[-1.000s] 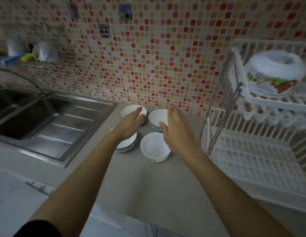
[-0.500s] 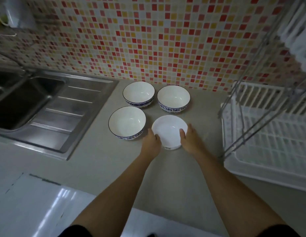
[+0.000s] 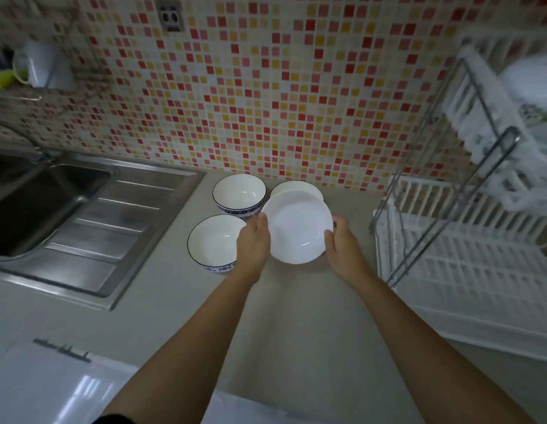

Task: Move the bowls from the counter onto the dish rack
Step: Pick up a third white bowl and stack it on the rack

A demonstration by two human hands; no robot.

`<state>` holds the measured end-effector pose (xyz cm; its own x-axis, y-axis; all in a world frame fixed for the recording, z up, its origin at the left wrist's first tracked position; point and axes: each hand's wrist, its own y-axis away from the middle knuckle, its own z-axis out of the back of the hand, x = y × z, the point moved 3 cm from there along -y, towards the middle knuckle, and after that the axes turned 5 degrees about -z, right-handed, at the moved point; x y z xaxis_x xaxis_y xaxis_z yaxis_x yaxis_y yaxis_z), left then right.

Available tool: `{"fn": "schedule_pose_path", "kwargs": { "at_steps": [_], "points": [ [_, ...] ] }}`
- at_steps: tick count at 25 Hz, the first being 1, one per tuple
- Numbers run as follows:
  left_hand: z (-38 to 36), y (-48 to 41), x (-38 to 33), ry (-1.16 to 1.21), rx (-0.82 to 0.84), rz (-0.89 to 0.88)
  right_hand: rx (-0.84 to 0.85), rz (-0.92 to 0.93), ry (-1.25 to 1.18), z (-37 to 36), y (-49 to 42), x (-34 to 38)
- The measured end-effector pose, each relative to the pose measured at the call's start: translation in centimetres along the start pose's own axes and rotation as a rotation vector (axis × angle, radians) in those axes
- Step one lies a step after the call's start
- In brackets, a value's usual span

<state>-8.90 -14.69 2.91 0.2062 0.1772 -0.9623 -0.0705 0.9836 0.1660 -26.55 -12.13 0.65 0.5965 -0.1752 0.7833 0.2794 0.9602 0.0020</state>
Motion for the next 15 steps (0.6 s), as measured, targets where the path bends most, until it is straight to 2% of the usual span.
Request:
{"fn": "schedule_pose_path", "kwargs": {
  "at_steps": [2,5,7,9,11,15],
  "points": [
    [1.1,0.1,-3.2,0.21,0.067,0.074,0.026,0.123,-0.006,2.5,1.0,3.2],
    [3.1,1.0,-8.7,0.316,0.202,-0.037,0.073,0.28,-0.088,6.6,3.7,8.7],
    [3.8,2.0,-12.8,0.291,0.24,-0.224,0.093,0.333,-0.22,10.1,5.9,12.5],
    [3.8,3.5,-16.7,0.196,0.253,-0.466,0.036,0.338,-0.262,13.9,7.9,15.8],
    [3.0,5.2,-19.7,0.221,0.35,-0.692,-0.004,0.371,-0.292,17.7,9.2,17.8],
    [-0.4,9.5,-26.2,0.192,0.545,-0.954,0.081,0.373,-0.336,26.0,9.9,18.0]
  ]
}}
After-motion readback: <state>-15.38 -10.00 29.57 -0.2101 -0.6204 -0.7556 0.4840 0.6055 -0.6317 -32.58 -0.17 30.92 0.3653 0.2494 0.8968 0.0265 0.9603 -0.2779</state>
